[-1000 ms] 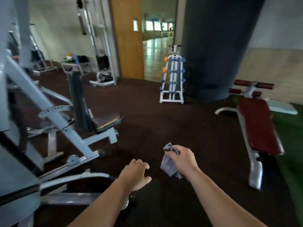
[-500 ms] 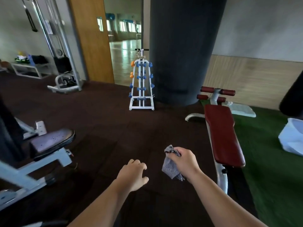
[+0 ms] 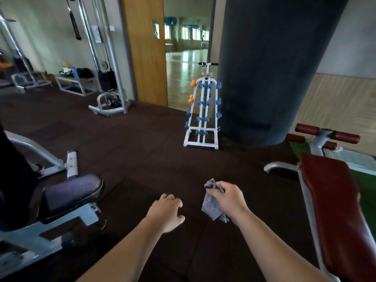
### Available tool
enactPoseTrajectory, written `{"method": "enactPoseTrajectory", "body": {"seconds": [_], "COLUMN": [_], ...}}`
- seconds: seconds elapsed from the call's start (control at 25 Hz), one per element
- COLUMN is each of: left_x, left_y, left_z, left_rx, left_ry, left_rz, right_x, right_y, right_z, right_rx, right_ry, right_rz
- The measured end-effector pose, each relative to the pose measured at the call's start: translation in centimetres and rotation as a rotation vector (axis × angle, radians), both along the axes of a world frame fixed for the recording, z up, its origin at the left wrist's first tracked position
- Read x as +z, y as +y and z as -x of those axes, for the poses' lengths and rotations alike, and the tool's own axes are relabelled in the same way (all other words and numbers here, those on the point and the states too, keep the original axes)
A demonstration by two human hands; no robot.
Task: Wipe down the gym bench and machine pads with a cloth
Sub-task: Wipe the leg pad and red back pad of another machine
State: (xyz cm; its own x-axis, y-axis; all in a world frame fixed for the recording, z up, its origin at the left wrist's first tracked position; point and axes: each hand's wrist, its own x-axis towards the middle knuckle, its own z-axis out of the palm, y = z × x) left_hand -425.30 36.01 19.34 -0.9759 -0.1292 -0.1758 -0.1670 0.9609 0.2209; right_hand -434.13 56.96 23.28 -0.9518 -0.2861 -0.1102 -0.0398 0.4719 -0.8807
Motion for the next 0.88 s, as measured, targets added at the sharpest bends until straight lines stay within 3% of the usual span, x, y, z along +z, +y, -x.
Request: {"method": "enactPoseTrajectory", "body": {"seconds": [0.24,0.52,0.88], "left_x": [-0.3,-0.5,-2.7], "left_y": [-9.2,-20.4,-36.0], "left_z": [10.3,18.6,17.8], "left_rx": [0.135,0.438,0.798], "left_ry": [-0.024,-0.046,-0.019], "left_rz": [0.01,-0.026,-0.085], "right_x": [-0.8,-1.7,-4.7], "right_y": [-10.5,-26.4,-50.5], "right_z": [13.1,26.1,28.4], "right_rx": [0.152,0.493,0.849], "right_ry": [-0.003,0.003,0.062], "right_rz": [-0.044,-0.124,-0.201]}}
